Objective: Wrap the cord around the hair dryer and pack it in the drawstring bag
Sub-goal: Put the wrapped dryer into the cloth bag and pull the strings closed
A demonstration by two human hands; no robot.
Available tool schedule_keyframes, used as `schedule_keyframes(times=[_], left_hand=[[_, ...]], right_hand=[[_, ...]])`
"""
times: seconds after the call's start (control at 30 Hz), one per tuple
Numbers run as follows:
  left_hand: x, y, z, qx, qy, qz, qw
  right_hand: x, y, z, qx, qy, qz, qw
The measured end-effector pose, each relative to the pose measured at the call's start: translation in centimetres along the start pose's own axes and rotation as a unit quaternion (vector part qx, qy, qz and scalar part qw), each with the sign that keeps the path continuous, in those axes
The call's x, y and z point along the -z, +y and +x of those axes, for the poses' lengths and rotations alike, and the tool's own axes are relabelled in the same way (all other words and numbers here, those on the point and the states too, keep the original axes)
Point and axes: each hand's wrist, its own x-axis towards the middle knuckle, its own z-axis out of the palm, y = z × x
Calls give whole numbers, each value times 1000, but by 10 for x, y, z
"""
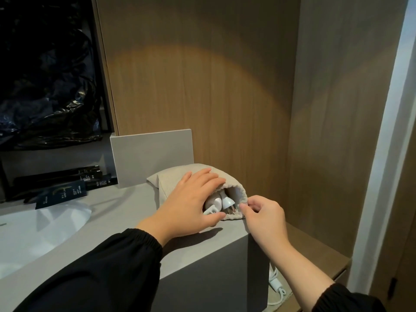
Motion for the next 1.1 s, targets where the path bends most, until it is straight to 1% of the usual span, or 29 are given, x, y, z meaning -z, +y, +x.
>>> schedule_keyframes(times=[0.07, 0.2, 0.4, 0.63, 0.7, 0.8, 0.87, 0.93, 1.0, 1.1], left_hand=[[4, 3, 2, 19, -8, -10, 1000], [4, 4, 7, 51, -26, 55, 997], [-3, -2, 9, 70, 23, 85, 994], [-11, -23, 13, 115, 61, 144, 981], [-11, -25, 14, 133, 53, 145, 979], [-13, -24, 14, 131, 36, 126, 983], [-10, -25, 9, 114, 0, 92, 989], [0, -28, -1, 115, 1, 57, 992], [9, -33, -11, 153, 6, 63, 986], [16, -41, -23, 280, -34, 70, 957]], right_hand=[[-1, -1, -1, -2, -4, -6, 1000], [-1, -2, -3, 18, -3, -39, 999], [-2, -4, -6, 50, -1, -89, 995], [-1, -8, -8, 81, 2, -130, 988], [-1, -7, -8, 88, 6, -134, 987], [-3, -5, -7, 86, 7, -126, 988], [-4, -3, -6, 80, 7, -102, 992], [-5, -2, -6, 78, 4, -89, 993], [-5, -1, -5, 80, -2, -86, 993], [-5, 0, -5, 80, 1, -78, 994]])
